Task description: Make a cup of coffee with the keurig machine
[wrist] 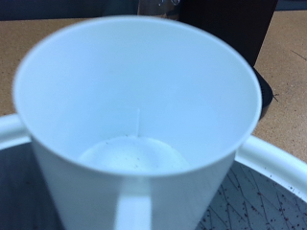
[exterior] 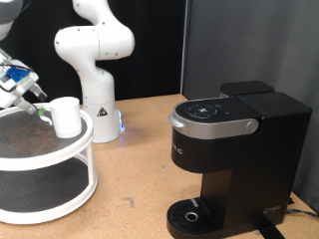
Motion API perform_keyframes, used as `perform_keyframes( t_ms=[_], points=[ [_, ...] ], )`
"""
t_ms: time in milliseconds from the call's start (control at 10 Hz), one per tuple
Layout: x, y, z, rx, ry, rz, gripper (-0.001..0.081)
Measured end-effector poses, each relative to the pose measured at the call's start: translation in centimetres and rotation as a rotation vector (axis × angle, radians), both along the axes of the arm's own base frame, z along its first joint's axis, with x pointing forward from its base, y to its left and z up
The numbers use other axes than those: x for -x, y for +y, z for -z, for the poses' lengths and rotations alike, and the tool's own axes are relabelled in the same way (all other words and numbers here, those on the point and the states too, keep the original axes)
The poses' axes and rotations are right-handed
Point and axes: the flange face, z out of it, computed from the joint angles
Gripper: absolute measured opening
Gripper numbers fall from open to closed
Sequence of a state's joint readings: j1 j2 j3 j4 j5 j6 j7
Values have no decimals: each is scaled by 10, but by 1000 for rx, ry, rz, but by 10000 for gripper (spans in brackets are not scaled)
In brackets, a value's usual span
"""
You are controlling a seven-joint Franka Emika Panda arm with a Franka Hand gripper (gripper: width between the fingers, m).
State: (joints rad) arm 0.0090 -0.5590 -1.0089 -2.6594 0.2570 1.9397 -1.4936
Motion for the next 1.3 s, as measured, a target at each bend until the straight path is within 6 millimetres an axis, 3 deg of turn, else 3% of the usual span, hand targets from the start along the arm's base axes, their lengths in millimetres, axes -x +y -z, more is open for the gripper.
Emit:
perform_keyframes(
  t_ms=[200,700,900,1000,1100,1200,1300],
  points=[
    [-6,6,15,-9,12,0,804],
    [-9,16,30,-41,4,-28,807],
    [-8,18,31,-44,5,-32,552],
    [-8,18,32,-44,5,-33,552],
    [-8,18,32,-44,5,-33,417],
    [-8,18,32,-44,5,-32,417],
    [-7,17,32,-43,6,-27,235]
  ],
)
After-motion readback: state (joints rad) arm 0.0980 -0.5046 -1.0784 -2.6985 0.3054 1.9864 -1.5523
